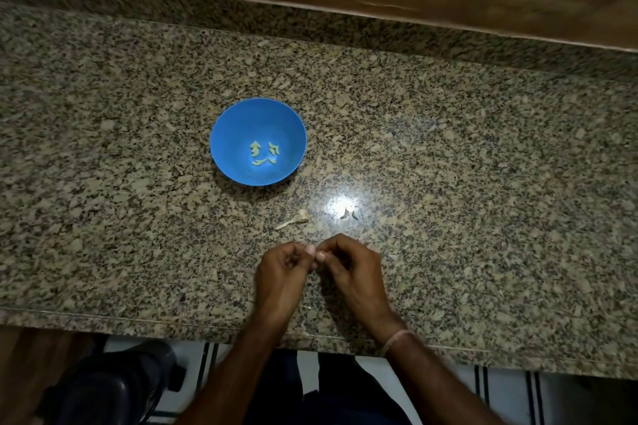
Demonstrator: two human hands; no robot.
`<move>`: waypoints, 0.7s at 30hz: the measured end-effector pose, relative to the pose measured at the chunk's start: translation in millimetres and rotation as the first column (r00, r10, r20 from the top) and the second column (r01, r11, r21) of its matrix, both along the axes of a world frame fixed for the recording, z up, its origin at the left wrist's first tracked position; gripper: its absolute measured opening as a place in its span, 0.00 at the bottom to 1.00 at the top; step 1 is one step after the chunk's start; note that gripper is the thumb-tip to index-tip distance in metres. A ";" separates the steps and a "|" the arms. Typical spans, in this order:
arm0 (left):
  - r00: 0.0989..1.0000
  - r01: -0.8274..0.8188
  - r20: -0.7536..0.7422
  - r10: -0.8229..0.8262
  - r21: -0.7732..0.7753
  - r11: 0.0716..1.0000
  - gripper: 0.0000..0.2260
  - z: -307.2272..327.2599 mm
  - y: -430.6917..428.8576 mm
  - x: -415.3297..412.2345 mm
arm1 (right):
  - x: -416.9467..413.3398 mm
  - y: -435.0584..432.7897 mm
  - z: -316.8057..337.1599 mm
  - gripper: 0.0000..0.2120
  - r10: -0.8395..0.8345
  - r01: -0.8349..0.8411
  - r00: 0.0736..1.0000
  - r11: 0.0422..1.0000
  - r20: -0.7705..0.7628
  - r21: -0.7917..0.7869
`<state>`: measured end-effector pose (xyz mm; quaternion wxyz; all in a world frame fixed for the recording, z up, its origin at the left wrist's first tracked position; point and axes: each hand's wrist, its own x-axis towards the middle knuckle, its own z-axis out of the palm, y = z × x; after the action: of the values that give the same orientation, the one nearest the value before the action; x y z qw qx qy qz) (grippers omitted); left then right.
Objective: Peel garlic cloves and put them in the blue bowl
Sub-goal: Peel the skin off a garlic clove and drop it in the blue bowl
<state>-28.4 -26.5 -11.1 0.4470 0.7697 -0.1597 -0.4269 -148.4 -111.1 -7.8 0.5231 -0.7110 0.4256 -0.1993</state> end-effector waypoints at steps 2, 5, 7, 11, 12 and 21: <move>0.998 0.019 0.058 -0.020 0.019 1.000 0.11 -0.6 1.5 -0.2 | 2.7 0.3 -0.7 0.04 -0.030 0.029 1.000 0.997 0.011 0.066; 0.922 -0.041 0.388 -0.006 0.113 0.993 0.07 -5.0 12.9 12.8 | 4.5 -0.3 -4.8 0.06 -0.066 0.067 0.998 0.998 -0.023 0.016; 0.823 -0.079 0.568 -0.012 0.135 0.988 0.05 -11.0 21.9 28.1 | 4.6 -3.7 -9.8 0.09 -0.083 0.082 0.995 0.996 -0.050 -0.026; 0.770 -0.020 0.636 -0.057 0.113 0.993 0.04 -15.5 29.4 43.1 | 3.2 -5.9 -13.6 0.08 -0.057 0.054 0.994 0.998 -0.093 -0.032; 0.769 -0.010 0.637 -0.059 0.105 0.994 0.05 -12.7 28.8 40.9 | 1.8 -6.5 -13.1 0.08 -0.062 0.060 0.994 0.998 -0.085 -0.021; 0.698 0.306 0.673 -0.245 0.029 0.952 0.16 4.6 -52.7 -13.9 | -26.0 -33.5 -5.7 0.13 -0.247 0.233 0.968 0.954 -0.052 -0.191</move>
<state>-42.3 -79.2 -6.5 0.3232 0.8185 -0.4408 -0.1768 -174.4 -144.6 -13.5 0.4111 -0.7059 0.5080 -0.2730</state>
